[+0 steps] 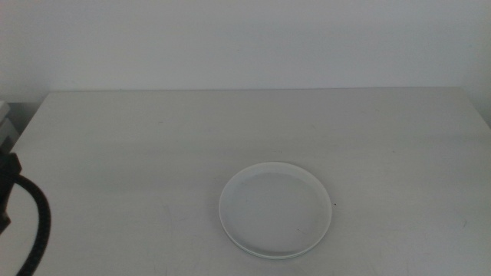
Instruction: Stack the three bowls on top of each other.
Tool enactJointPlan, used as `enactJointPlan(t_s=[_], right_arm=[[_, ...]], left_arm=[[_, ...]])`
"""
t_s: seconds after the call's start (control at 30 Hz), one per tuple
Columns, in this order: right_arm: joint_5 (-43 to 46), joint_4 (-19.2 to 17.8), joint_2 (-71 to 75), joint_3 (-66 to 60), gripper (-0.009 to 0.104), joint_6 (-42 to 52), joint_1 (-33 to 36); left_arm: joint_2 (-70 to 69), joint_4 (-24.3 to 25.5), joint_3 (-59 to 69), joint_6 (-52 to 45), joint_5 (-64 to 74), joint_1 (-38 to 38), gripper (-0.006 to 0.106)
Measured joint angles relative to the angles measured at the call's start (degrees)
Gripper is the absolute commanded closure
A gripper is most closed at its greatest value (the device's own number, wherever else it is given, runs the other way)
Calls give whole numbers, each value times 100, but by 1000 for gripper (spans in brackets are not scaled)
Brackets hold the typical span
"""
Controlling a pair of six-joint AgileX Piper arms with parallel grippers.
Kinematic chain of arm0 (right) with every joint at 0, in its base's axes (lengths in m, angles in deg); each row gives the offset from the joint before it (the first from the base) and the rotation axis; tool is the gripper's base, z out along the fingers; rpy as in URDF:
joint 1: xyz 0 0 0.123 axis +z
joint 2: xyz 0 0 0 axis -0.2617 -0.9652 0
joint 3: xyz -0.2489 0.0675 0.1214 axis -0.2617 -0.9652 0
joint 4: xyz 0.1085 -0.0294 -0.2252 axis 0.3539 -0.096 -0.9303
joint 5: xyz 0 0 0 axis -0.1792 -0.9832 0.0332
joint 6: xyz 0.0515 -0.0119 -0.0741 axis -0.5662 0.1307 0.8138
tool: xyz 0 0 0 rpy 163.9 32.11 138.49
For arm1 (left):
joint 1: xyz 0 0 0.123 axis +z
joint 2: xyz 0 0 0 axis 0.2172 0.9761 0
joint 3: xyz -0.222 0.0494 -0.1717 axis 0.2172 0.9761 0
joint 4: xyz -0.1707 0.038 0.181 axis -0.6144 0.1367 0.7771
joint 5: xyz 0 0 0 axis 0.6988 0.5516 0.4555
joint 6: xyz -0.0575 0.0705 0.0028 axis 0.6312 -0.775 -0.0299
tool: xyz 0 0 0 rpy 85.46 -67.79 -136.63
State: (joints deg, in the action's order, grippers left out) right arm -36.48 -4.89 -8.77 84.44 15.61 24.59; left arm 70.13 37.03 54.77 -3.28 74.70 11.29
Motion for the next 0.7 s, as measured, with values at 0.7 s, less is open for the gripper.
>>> enactJointPlan(t_s=[0.7], right_arm=[[-4, 1056, 582, -849, 40, 0, -266]], left_arm=[[-936, 0, 791, 0, 340, 180, 23]])
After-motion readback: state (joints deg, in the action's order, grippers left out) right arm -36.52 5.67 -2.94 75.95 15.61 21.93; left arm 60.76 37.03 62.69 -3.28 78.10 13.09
